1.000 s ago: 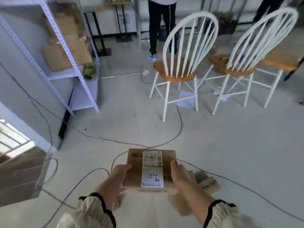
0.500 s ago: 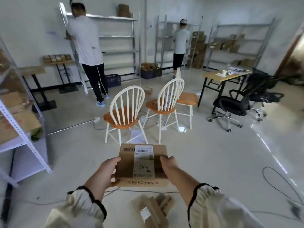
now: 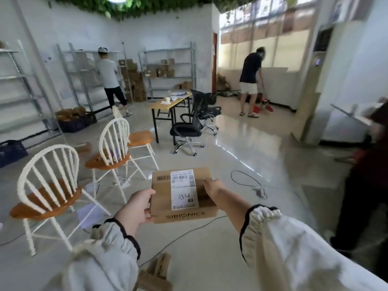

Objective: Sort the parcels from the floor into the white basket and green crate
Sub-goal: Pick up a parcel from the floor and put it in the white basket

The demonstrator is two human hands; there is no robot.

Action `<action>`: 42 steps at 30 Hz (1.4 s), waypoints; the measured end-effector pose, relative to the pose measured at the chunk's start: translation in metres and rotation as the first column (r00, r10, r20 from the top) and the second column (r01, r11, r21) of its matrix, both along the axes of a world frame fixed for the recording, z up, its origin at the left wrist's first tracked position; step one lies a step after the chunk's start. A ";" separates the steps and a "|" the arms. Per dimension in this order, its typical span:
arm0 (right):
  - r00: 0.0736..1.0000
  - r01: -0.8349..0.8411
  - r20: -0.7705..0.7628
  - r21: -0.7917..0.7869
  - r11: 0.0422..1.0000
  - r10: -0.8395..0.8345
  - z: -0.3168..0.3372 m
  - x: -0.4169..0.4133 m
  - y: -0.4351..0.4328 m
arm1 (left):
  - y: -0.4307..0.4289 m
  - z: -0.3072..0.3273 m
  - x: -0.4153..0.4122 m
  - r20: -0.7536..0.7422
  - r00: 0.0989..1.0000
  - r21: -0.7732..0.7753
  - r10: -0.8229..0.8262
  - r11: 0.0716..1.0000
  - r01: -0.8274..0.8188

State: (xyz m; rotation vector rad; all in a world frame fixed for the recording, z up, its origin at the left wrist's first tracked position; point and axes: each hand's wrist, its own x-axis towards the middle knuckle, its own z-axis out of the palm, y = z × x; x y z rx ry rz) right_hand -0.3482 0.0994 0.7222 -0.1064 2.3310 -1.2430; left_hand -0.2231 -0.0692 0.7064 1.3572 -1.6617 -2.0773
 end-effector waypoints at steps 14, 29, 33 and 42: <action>0.698 0.715 0.012 -0.045 0.697 -0.716 0.024 -0.013 0.407 | 0.377 0.038 -0.156 0.038 0.751 -0.085 -0.659 0.747 0.660; 0.139 0.967 0.244 -0.241 0.079 -0.960 0.005 0.129 0.800 | 0.808 0.015 -0.131 0.051 0.159 0.004 -0.986 0.160 0.987; 0.010 0.968 0.288 -0.244 -0.063 -0.958 -0.010 0.161 0.854 | 0.882 0.008 -0.122 0.112 0.016 0.002 -0.994 0.016 1.000; -0.269 0.956 0.365 -0.008 -0.292 -0.891 -0.061 0.195 0.925 | 1.004 -0.034 -0.118 0.267 -0.311 -0.114 -0.912 -0.351 0.930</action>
